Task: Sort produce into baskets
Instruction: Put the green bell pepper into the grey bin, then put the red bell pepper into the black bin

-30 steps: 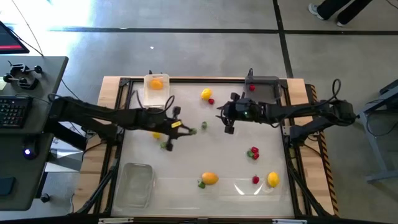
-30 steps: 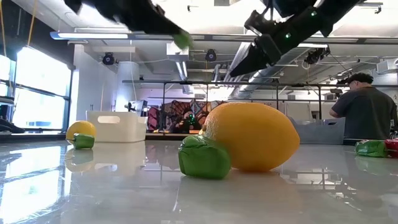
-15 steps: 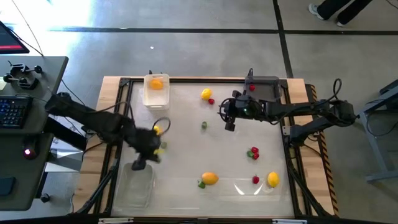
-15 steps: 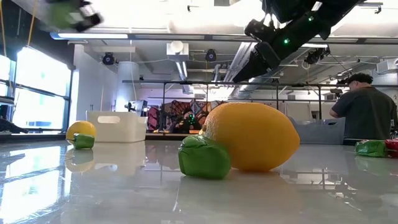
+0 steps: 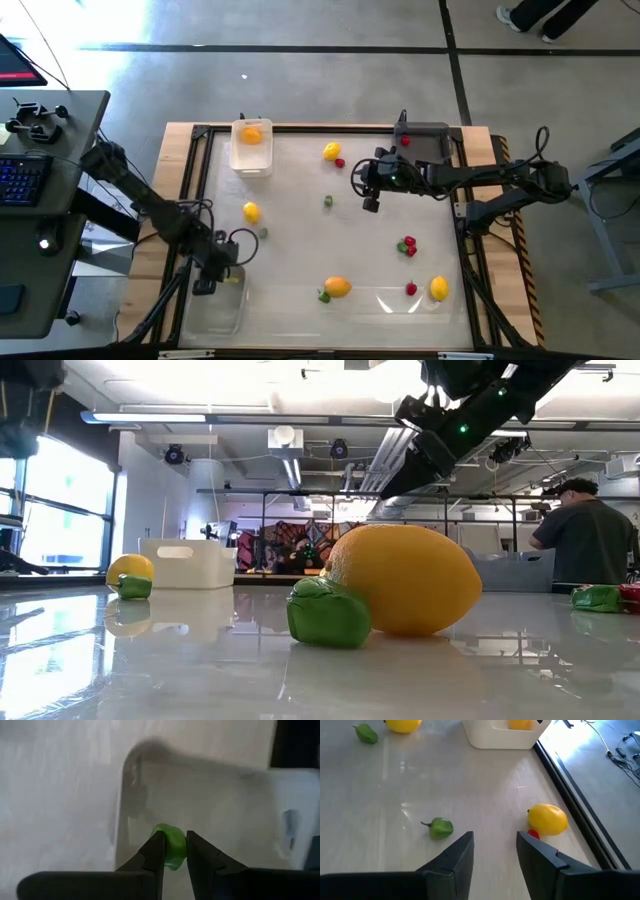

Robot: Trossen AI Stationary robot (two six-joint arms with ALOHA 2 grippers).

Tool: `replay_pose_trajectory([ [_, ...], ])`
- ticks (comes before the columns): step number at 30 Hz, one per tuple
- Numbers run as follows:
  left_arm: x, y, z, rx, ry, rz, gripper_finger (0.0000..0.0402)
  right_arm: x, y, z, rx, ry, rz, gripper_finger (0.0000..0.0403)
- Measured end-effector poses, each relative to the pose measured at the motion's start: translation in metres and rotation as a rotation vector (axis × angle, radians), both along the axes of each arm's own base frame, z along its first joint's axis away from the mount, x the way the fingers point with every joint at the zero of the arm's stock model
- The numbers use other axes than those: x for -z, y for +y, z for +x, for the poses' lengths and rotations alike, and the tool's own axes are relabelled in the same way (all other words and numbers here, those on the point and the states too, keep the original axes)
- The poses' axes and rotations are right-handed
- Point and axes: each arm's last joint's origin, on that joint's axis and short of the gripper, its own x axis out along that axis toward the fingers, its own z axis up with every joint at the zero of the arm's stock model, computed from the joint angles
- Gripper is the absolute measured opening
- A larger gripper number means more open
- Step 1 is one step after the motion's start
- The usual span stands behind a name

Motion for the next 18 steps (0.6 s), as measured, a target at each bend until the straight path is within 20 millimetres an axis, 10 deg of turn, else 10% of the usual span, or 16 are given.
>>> replay_pose_trajectory([
  [18, 0.014, -0.007, -0.001, -0.071, 0.115, -0.013, 0.0121, 0.0, 0.005, 0.001, 0.023, -0.037, 0.052, 0.0139],
])
